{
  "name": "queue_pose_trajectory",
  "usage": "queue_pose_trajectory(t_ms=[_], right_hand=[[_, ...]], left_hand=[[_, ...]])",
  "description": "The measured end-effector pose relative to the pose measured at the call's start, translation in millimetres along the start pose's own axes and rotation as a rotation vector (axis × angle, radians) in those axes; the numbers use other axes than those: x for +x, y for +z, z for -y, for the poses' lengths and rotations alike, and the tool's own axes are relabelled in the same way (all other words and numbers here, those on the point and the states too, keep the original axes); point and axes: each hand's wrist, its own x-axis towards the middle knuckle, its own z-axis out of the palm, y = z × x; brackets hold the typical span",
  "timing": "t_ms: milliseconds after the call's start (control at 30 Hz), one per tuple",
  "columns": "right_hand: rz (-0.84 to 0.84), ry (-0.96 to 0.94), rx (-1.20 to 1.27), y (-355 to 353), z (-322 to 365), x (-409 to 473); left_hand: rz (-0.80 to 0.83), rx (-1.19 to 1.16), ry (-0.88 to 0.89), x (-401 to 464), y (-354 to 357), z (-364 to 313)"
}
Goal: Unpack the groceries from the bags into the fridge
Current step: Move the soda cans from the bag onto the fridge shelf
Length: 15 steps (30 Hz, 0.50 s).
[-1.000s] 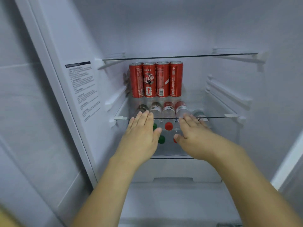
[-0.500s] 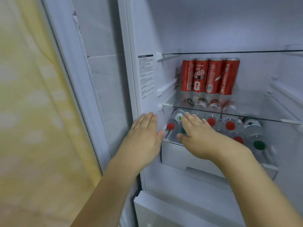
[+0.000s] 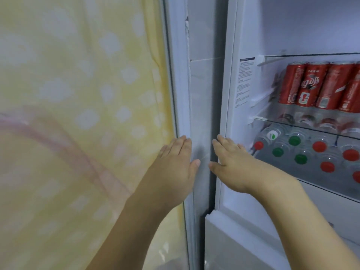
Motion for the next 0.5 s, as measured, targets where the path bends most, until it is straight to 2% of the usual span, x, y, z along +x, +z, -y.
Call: queue_pose_trajectory(t_ms=[500], right_hand=[[0.065,-0.391,-0.046,16.2,98.3,0.4]], left_hand=[[-0.078,0.174,-0.359,-104.4,-55.1,27.9]])
